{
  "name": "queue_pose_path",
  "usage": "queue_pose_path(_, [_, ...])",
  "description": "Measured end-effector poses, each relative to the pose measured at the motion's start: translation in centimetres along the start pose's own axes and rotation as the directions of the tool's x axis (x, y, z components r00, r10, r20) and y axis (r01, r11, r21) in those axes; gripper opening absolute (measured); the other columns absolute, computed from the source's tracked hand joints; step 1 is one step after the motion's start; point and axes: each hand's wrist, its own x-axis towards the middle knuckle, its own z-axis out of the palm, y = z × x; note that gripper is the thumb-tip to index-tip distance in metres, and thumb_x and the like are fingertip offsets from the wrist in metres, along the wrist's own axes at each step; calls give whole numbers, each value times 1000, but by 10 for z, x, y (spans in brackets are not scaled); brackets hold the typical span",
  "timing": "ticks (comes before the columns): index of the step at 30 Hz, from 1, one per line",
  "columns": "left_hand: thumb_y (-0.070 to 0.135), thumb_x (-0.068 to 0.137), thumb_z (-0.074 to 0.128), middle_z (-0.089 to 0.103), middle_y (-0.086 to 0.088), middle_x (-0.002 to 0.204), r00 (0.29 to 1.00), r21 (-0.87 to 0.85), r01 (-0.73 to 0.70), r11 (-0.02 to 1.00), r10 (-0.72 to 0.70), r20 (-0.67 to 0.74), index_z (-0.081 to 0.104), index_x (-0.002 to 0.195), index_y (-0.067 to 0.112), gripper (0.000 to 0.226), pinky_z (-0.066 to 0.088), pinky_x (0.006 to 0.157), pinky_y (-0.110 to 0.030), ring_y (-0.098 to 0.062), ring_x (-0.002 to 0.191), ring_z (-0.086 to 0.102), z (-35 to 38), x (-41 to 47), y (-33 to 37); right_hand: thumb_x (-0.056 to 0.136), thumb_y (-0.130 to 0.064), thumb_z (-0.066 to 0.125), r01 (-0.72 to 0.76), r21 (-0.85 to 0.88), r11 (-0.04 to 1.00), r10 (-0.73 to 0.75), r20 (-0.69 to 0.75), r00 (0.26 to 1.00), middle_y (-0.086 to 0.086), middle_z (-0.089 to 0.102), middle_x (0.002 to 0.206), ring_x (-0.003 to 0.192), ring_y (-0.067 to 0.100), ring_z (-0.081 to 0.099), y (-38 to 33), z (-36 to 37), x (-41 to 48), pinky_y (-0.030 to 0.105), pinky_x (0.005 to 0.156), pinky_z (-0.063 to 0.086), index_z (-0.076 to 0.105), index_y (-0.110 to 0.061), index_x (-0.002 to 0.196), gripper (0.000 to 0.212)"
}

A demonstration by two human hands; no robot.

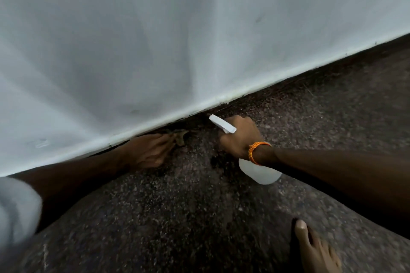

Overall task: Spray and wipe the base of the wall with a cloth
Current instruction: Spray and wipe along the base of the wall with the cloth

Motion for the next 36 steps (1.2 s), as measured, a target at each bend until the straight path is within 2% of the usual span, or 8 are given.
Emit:
queue_pose_path(8, [4, 99, 22, 70, -25, 104, 994, -68, 71, 995, -76, -77, 72, 105, -7, 51, 59, 70, -37, -34, 88, 69, -21, 3, -4, 78, -12, 61, -44, -57, 997, 45, 23, 999, 9, 56, 60, 56, 31, 53, 19, -11, -4, 29, 48, 36, 47, -13, 58, 24])
queue_pose_path(17, [5, 86, 33, 67, -27, 109, 989, -30, 79, 996, -75, 125, 71, 102, -8, 43, 58, 70, -40, -36, 91, 66, -31, 21, -9, 76, -14, 62, -92, -43, 995, 92, 0, 996, 7, 51, 55, 48, 25, 46, 36, -11, -4, 28, 46, 31, 44, -13, 55, 28])
queue_pose_path(22, [4, 90, 28, 58, -25, 124, 998, 39, 57, 998, -57, -9, 61, 118, -8, 44, 55, 67, -41, -34, 96, 57, -21, 96, -11, 77, -28, 59, -62, 14, 998, 62, -54, 997, 10, 53, 56, 52, 32, 50, 50, -11, -7, 30, 45, 28, 40, -14, 57, 31])
queue_pose_path(26, [6, 90, 38, 64, -15, 117, 994, -16, 90, 996, -91, -54, 67, 115, 4, 38, 53, 66, -34, -26, 94, 58, -42, 154, -16, 80, -15, 61, -79, 28, 996, 81, -81, 993, 7, 51, 55, 52, 31, 48, 59, -23, -13, 31, 45, 25, 38, -14, 57, 32])
queue_pose_path(29, [3, 93, 40, 50, -22, 136, 988, 27, 118, 993, -120, 94, 60, 125, -4, 39, 56, 69, -40, -33, 107, 54, -9, 143, -15, 78, -16, 61, -93, 45, 995, 96, -64, 993, 8, 52, 57, 54, 32, 50, 69, -30, -11, 31, 46, 28, 38, -15, 56, 31])
queue_pose_path(31, [2, 92, 36, 40, -23, 134, 963, 86, 138, 987, -154, 223, 67, 115, -6, 39, 57, 75, -44, -35, 107, 49, 46, 130, -10, 77, -16, 61, -96, 43, 994, 99, -56, 994, 7, 52, 57, 53, 31, 51, 79, -33, -9, 31, 46, 29, 38, -15, 55, 32])
queue_pose_path(33, [2, 93, 36, 48, -24, 127, 961, 109, 186, 977, -204, 189, 67, 112, -8, 37, 56, 83, -44, -35, 104, 49, 71, 131, -11, 77, -16, 61, -85, 12, 996, 85, -43, 995, 6, 50, 53, 52, 32, 52, 86, -40, -4, 31, 45, 28, 37, -13, 54, 34])
queue_pose_path(36, [0, 93, 40, 62, -25, 113, 991, -24, 119, 993, -118, 62, 66, 107, -8, 30, 56, 71, -44, -35, 92, 57, 17, 157, -11, 80, -18, 62, -61, -31, 998, 60, -35, 998, 7, 55, 56, 53, 31, 56, 93, -58, 5, 32, 48, 34, 44, -13, 57, 30])
